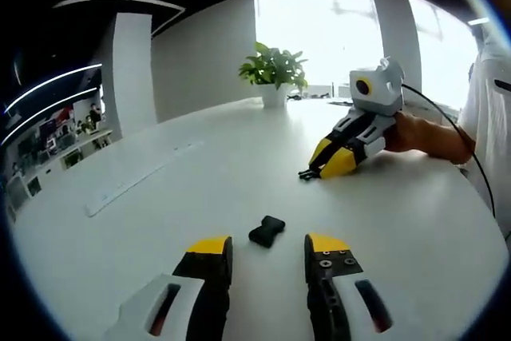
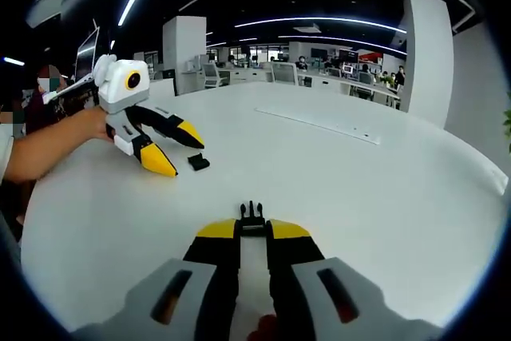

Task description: Snap the two parts of the plastic buckle together until the buckle closes and remains connected.

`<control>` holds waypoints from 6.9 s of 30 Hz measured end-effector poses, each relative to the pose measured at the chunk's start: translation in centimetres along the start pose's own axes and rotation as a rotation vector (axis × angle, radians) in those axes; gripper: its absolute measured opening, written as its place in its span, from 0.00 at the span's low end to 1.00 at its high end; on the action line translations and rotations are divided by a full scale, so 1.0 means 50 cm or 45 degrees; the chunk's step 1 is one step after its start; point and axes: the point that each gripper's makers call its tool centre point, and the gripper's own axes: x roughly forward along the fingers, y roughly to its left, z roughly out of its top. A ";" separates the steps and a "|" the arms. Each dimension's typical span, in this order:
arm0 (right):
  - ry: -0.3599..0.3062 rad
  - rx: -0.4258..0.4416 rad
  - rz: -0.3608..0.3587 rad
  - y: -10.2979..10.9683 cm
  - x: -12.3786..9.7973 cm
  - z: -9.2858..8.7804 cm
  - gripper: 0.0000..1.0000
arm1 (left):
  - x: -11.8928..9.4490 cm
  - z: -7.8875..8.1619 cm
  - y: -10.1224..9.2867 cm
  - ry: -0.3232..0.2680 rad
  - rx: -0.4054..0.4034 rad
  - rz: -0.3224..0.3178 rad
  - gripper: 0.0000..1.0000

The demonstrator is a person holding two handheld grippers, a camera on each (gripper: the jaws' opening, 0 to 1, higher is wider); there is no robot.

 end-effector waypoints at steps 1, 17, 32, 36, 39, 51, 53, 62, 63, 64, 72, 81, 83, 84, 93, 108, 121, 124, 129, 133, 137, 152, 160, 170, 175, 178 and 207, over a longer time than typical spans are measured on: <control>-0.001 -0.001 0.000 0.000 0.000 0.000 0.13 | 0.000 0.000 0.000 0.001 0.004 -0.002 0.37; 0.000 -0.002 -0.001 0.001 -0.002 -0.002 0.13 | 0.000 -0.001 0.001 -0.003 0.010 -0.049 0.36; -0.003 -0.004 0.004 -0.003 -0.004 0.002 0.13 | 0.002 -0.003 -0.002 -0.007 0.002 -0.130 0.34; -0.002 -0.006 0.007 -0.001 -0.004 0.003 0.13 | 0.004 -0.003 -0.003 -0.016 0.000 -0.146 0.34; -0.001 -0.006 0.009 0.000 -0.004 0.003 0.13 | 0.005 -0.003 -0.004 -0.020 0.000 -0.154 0.34; -0.001 -0.004 0.011 -0.004 -0.001 0.004 0.13 | 0.015 0.003 -0.013 -0.029 0.019 -0.191 0.30; -0.001 -0.006 0.012 -0.004 0.000 0.004 0.13 | 0.015 0.004 -0.015 -0.030 0.021 -0.194 0.29; 0.000 -0.007 0.011 -0.002 0.001 0.002 0.13 | 0.014 0.004 -0.019 -0.022 0.023 -0.196 0.26; 0.000 -0.007 0.011 -0.002 0.001 0.001 0.13 | 0.014 0.004 -0.019 -0.023 0.023 -0.195 0.26; 0.000 -0.007 0.011 -0.002 0.002 0.001 0.13 | 0.014 0.004 -0.019 -0.023 0.021 -0.194 0.26; 0.002 -0.009 0.011 -0.002 0.002 0.000 0.13 | 0.012 0.003 -0.023 -0.018 0.022 -0.200 0.24; 0.002 -0.008 0.009 -0.002 0.001 -0.001 0.13 | 0.015 0.004 -0.017 -0.028 0.011 -0.176 0.20; 0.002 -0.008 0.009 -0.002 0.001 0.000 0.13 | 0.015 0.005 -0.017 -0.033 0.008 -0.170 0.20; 0.002 -0.008 0.008 -0.002 0.001 0.000 0.13 | 0.015 0.005 -0.016 -0.035 0.008 -0.169 0.19; 0.001 -0.007 0.007 0.002 -0.003 -0.001 0.13 | 0.016 0.004 -0.011 -0.034 0.000 -0.151 0.15; 0.001 -0.005 0.005 0.001 -0.003 0.000 0.13 | 0.014 0.005 -0.008 -0.046 -0.015 -0.131 0.13; 0.001 -0.007 0.005 0.000 -0.003 0.000 0.13 | 0.015 0.005 -0.006 -0.036 -0.010 -0.120 0.13; 0.001 -0.007 0.005 -0.001 -0.003 0.001 0.13 | 0.015 0.005 -0.006 -0.037 -0.015 -0.113 0.14; 0.003 -0.009 0.004 0.001 -0.004 0.002 0.13 | 0.013 0.004 -0.003 -0.036 -0.025 -0.088 0.14; 0.002 -0.007 0.005 0.003 -0.004 0.002 0.13 | 0.013 0.003 -0.003 -0.037 -0.032 -0.074 0.14; 0.003 -0.011 0.006 0.004 -0.003 0.001 0.13 | 0.013 0.002 -0.002 -0.047 -0.036 -0.068 0.13; 0.001 -0.011 0.006 0.000 0.000 0.001 0.13 | 0.013 0.003 0.000 -0.057 -0.022 -0.075 0.14; 0.002 -0.012 0.005 -0.003 0.001 -0.001 0.13 | 0.015 0.003 0.002 -0.057 -0.023 -0.082 0.14; -0.001 -0.014 0.004 0.001 0.001 -0.003 0.13 | 0.018 0.005 -0.004 -0.065 -0.019 -0.096 0.14; -0.001 -0.015 0.002 0.002 -0.001 -0.003 0.13 | 0.019 0.004 -0.004 -0.066 -0.024 -0.089 0.14; 0.000 -0.018 0.002 0.002 -0.001 -0.003 0.13 | 0.018 0.004 -0.006 -0.065 -0.023 -0.086 0.13; -0.029 -0.018 0.025 0.004 -0.011 0.001 0.13 | 0.016 0.004 -0.004 -0.100 -0.003 -0.054 0.12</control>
